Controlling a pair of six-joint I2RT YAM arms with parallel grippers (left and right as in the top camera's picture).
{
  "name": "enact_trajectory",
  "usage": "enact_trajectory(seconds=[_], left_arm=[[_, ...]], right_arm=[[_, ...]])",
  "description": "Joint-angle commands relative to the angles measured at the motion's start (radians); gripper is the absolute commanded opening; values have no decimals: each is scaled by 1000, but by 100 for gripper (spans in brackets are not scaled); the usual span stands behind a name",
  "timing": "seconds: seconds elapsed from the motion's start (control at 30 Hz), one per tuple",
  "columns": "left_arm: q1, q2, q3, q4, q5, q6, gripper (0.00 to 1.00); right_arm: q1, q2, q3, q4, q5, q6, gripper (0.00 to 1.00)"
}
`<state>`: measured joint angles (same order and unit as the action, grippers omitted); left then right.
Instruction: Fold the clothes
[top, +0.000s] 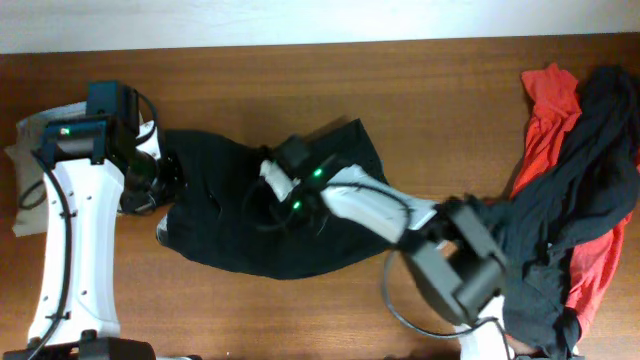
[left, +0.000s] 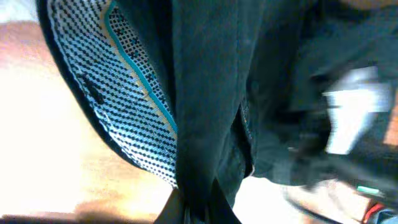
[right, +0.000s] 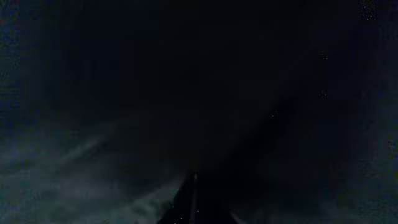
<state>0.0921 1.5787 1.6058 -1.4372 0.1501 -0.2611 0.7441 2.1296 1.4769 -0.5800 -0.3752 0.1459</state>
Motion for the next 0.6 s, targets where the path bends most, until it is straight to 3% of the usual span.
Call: enact_trajectory(seconds=[0.0, 0.13, 0.43, 0.57], left_arm=[[2, -8, 74, 6, 54, 16, 0], [2, -8, 73, 6, 56, 16, 0], [1, -8, 73, 15, 53, 16, 0], [-62, -7, 70, 47, 56, -15, 0]], right_arm=[[87, 84, -3, 105, -134, 32, 4], [153, 87, 17, 209, -141, 32, 4], [-253, -135, 162, -407, 180, -20, 9], [-356, -130, 20, -456, 178, -95, 9]])
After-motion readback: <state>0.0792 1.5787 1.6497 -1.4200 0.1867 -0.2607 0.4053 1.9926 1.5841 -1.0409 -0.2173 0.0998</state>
